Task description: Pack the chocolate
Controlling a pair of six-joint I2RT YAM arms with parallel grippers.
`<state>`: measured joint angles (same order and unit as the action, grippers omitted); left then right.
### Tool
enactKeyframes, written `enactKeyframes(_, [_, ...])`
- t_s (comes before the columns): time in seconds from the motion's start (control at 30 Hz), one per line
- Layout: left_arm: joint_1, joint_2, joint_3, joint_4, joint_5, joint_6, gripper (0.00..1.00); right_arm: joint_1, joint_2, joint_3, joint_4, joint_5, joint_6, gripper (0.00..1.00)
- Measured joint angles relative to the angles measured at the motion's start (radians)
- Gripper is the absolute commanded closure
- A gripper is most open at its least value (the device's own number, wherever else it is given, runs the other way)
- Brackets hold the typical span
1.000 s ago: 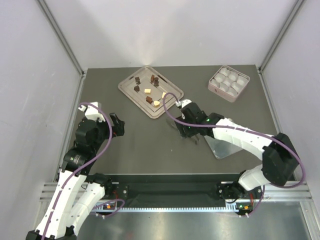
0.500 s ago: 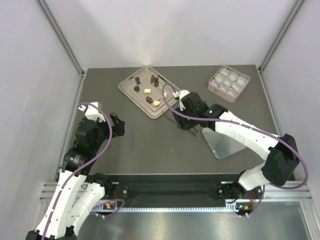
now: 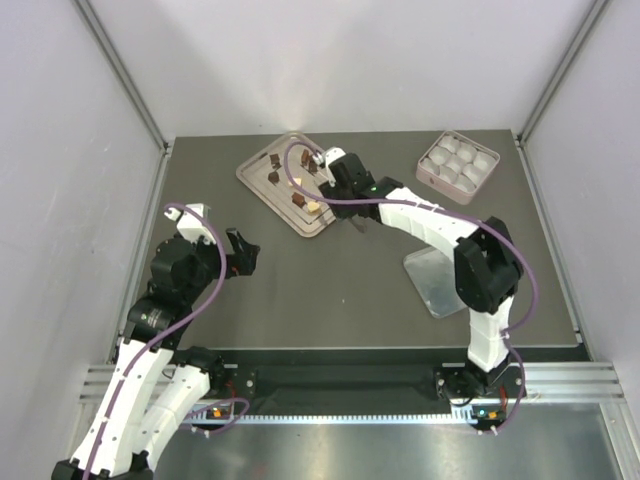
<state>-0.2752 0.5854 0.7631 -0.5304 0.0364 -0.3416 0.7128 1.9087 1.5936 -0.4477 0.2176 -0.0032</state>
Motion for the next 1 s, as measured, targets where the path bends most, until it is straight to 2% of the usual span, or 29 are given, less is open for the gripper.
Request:
enactKeyframes(0.17, [0.000, 0.004, 0.000, 0.000, 0.001, 0.000, 0.01, -0.040, 0.066, 0.007, -0.001, 0.005, -0.025, 0.50])
enactKeyframes(0.6, [0.000, 0.004, 0.000, 0.000, 0.001, 0.000, 0.01, -0.116, 0.142, 0.039, 0.019, -0.152, -0.069, 0.50])
enactKeyframes(0.83, [0.000, 0.006, 0.000, 0.000, 0.001, 0.000, 0.01, -0.122, 0.193, 0.039, 0.016, -0.192, -0.076, 0.57])
enactKeyframes(1.0, [0.000, 0.006, 0.000, 0.000, 0.000, 0.000, 0.01, -0.127, 0.195, 0.039, 0.017, -0.198, -0.074, 0.51])
